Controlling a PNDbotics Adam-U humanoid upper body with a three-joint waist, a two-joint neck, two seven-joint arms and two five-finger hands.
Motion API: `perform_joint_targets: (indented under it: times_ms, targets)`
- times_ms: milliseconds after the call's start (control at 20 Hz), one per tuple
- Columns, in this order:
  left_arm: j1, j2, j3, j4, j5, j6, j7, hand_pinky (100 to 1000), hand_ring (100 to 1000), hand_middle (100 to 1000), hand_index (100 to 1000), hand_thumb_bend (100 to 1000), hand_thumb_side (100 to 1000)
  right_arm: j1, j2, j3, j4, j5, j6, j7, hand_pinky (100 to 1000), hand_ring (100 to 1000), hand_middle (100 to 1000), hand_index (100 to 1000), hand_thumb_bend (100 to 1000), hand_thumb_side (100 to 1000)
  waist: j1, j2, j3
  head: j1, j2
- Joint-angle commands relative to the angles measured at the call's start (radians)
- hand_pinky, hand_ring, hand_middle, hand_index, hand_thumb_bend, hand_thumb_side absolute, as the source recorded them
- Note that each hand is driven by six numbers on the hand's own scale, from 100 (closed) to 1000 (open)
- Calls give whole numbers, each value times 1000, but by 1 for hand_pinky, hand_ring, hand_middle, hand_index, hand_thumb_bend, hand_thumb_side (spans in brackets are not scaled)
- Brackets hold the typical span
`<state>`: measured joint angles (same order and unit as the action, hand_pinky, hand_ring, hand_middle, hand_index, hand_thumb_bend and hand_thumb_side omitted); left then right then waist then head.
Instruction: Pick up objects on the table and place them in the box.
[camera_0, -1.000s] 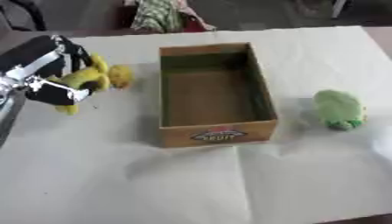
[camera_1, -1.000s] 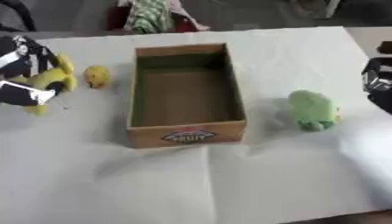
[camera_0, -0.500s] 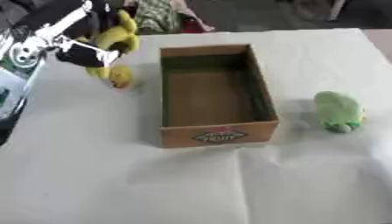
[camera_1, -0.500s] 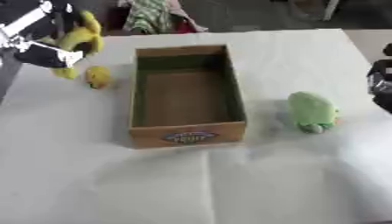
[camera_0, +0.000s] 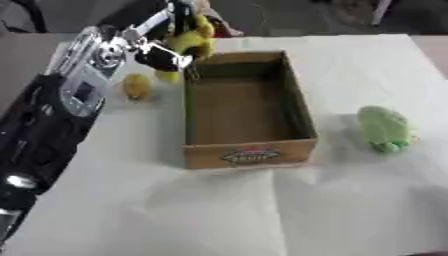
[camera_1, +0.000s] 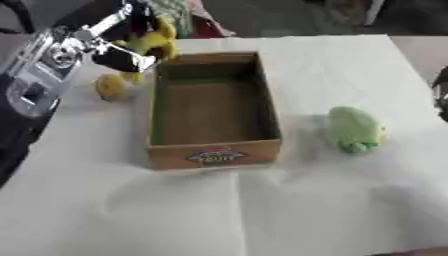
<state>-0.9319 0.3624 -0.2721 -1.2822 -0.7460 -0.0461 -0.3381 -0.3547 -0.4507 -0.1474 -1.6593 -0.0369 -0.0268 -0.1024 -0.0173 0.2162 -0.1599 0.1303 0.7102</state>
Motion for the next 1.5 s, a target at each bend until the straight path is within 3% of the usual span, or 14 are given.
perform_joint_targets:
  times_ms: [50,150,300,500,600,800,900,950,1000,1050,1150,1200,1250,1500]
  targets:
    - [-33,-56,2,65,-53,-35,15,459,104,100,318,100,100,-14,-13,-19,-26,15,15,-42,744,798,746,767,100,106,-3,-14,-8,13,-11]
    - [-33,-82,6,105,-87,-55,25,487,169,135,367,136,100,-12,-10,-19,-27,25,26,-66,757,798,744,762,100,103,-3,-12,-13,15,-13]
    - [-25,-97,8,147,-128,-80,10,594,428,412,603,508,135,-10,-8,-18,-29,29,35,-86,752,797,744,761,100,100,-2,-10,-16,14,-14]
    - [-17,-92,21,166,-150,-87,-48,760,686,713,831,978,530,-11,-8,-17,-32,28,36,-90,747,794,743,762,100,100,1,-11,-13,9,-16]
    - [-14,-84,37,153,-138,-76,-57,787,731,768,864,1000,658,-9,-8,-18,-32,27,35,-90,744,792,741,762,100,100,2,-11,-12,7,-18]
    - [-11,-57,63,114,-89,-62,-59,805,751,795,875,1000,728,-7,-10,-20,-31,27,35,-90,742,790,739,762,100,101,3,-12,-8,3,-19]
    - [-9,-34,82,80,-59,-48,-46,778,694,755,855,1000,758,-4,-11,-22,-30,27,35,-89,739,787,738,763,100,101,5,-13,-4,0,-19]
    - [-8,-21,99,58,-43,-35,-34,759,656,736,836,786,892,-2,-12,-23,-30,27,35,-90,736,786,737,763,100,100,5,-13,-1,-2,-19]
    - [-6,-11,119,35,-28,-21,-20,759,656,728,836,1000,742,-1,-13,-23,-29,27,35,-89,736,786,738,763,100,101,6,-13,1,-4,-20]
    - [-5,4,140,12,-18,-6,-6,748,628,696,806,959,637,0,-14,-23,-29,27,35,-88,733,784,737,764,100,102,6,-13,4,-6,-19]
    - [0,32,183,-26,-13,26,27,738,612,677,797,943,577,2,-15,-23,-27,27,34,-85,731,783,737,764,100,102,8,-15,8,-10,-19]
    - [3,46,207,-34,-15,44,44,736,610,674,794,842,539,2,-15,-23,-27,27,34,-84,730,783,737,764,100,102,9,-15,9,-11,-19]
    - [7,62,226,-33,-20,61,61,736,611,674,794,907,535,2,-16,-23,-26,28,34,-83,729,783,737,764,100,102,10,-16,10,-12,-20]
    - [27,130,238,26,-62,139,92,740,623,673,792,802,451,4,-19,-23,-24,28,33,-78,727,782,736,764,100,102,14,-17,14,-17,-23]
